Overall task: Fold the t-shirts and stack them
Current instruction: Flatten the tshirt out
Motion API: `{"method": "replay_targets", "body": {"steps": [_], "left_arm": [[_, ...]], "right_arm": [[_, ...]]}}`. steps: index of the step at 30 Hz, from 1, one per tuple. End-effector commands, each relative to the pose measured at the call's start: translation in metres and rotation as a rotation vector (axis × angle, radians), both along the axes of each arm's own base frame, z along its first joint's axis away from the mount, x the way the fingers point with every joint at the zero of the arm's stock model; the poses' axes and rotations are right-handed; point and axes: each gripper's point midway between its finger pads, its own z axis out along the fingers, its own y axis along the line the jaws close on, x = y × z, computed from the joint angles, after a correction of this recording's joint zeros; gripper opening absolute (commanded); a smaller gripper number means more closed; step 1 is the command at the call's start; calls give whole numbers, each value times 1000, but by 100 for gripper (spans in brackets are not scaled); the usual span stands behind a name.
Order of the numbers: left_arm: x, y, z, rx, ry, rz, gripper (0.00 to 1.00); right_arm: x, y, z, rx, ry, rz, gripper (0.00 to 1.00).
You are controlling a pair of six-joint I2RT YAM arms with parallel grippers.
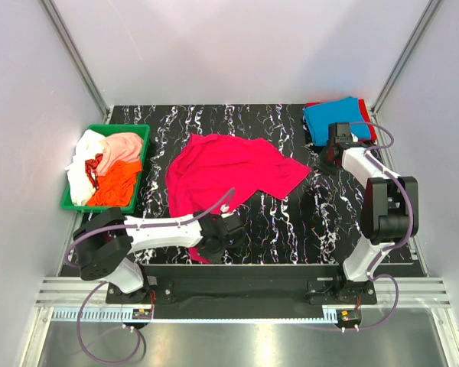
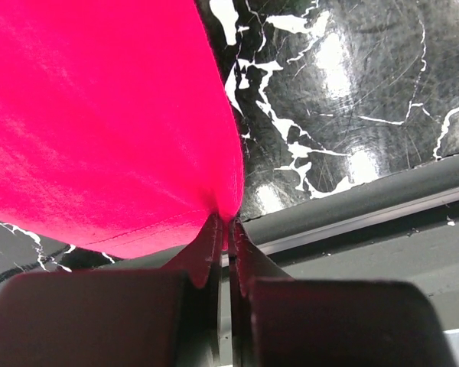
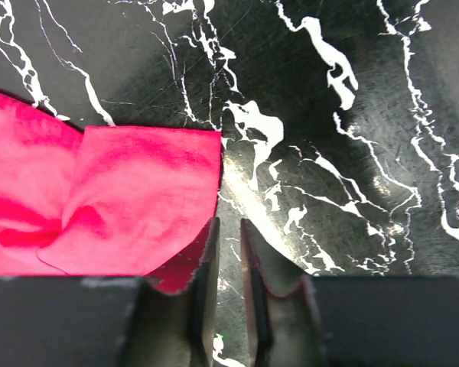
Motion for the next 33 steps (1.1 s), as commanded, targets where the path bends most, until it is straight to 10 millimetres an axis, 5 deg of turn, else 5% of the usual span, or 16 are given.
{"method": "replay_targets", "body": {"steps": [1, 9, 19, 22, 29, 31, 33], "left_arm": [[6, -16, 26, -80, -35, -5, 0], [16, -6, 61, -88, -122, -8, 0], [20, -7, 82, -151, -168, -24, 0], [21, -7, 87, -165, -183, -27, 0], [29, -3, 103, -181, -244, -18, 0], [39, 4, 119, -165, -299, 3, 0], [59, 18, 147, -129, -400, 44, 0]], "right_arm": [[18, 14, 11, 54, -49, 3, 25], [39, 32, -14, 101, -3, -17, 47], [43, 27, -56, -33, 139, -89, 48], [34, 17, -65, -86, 181, -119, 43], [29, 7, -67, -152, 192, -101, 0], [32, 3, -47, -175, 153, -94, 0], [36, -4, -4, -205, 98, -77, 0]]}}
